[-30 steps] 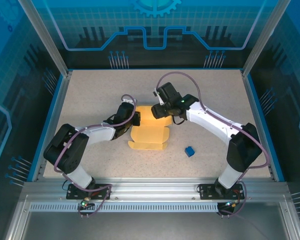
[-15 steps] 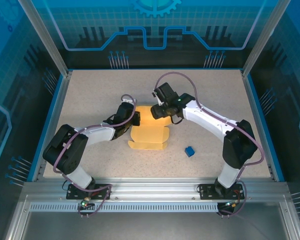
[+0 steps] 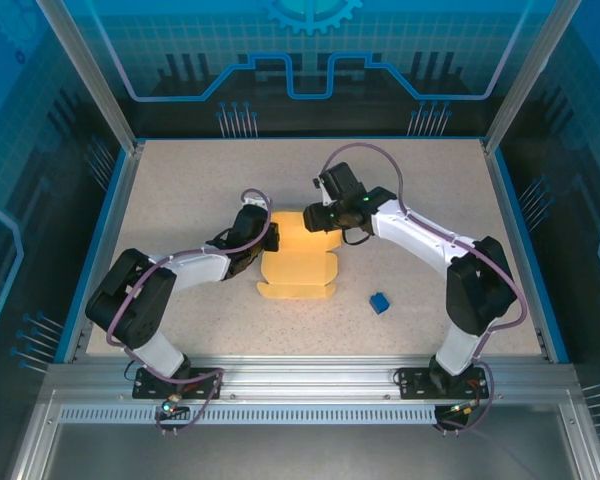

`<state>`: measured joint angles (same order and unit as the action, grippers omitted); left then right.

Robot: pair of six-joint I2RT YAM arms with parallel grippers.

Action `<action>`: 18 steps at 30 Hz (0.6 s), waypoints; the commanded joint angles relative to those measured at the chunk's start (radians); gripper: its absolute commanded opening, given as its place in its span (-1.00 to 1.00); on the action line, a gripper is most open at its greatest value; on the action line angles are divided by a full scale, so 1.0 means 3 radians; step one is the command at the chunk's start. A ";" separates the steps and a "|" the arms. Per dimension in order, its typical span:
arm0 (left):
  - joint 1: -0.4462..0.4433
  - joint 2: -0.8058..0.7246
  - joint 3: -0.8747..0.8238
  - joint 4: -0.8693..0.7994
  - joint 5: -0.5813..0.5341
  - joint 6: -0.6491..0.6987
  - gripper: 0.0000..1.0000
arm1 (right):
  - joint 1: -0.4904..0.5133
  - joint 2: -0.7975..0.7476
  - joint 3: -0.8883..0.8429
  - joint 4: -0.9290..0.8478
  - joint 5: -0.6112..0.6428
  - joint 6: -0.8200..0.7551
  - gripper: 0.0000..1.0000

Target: Fold the paper box

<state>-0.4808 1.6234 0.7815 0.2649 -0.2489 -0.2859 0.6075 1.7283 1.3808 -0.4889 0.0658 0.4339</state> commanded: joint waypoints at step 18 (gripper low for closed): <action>-0.0028 -0.0129 -0.0033 -0.0069 -0.0068 0.0027 -0.72 | 0.0660 -0.0694 -0.1033 0.0374 0.0636 -0.0282 0.15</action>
<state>-0.4820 1.6226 0.7815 0.2531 -0.2581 -0.2863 0.7933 1.4979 1.1099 -0.4614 0.2382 0.3397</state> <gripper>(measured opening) 0.143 0.576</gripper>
